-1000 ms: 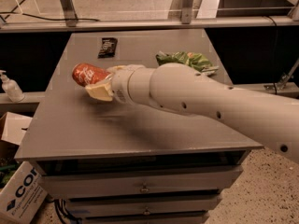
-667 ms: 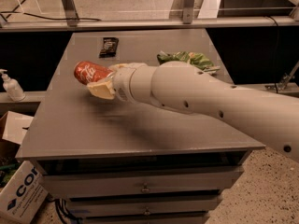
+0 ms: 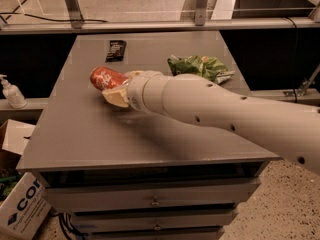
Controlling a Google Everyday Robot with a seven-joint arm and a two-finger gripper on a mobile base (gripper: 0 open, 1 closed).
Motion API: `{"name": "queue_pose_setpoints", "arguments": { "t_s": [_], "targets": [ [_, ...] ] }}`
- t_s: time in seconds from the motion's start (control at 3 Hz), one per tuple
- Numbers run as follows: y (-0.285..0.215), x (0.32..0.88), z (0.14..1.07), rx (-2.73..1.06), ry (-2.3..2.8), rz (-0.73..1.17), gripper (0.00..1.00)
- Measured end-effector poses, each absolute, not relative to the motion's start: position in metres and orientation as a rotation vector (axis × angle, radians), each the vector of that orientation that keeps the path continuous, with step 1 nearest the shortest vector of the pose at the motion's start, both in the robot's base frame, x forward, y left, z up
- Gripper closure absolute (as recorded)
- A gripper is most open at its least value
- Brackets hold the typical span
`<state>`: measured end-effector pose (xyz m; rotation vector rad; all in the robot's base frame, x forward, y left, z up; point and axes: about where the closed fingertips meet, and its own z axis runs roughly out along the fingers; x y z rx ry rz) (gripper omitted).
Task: Move coke can near rxbar chocolate
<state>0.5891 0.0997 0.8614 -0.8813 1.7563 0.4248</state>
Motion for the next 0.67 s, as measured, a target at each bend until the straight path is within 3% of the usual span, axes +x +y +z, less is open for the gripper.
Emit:
{"name": "queue_pose_setpoints", "arguments": {
  "t_s": [0.67],
  "targets": [
    [0.087,0.682,0.828,-0.773,1.792,0.331,1.0]
  ]
}}
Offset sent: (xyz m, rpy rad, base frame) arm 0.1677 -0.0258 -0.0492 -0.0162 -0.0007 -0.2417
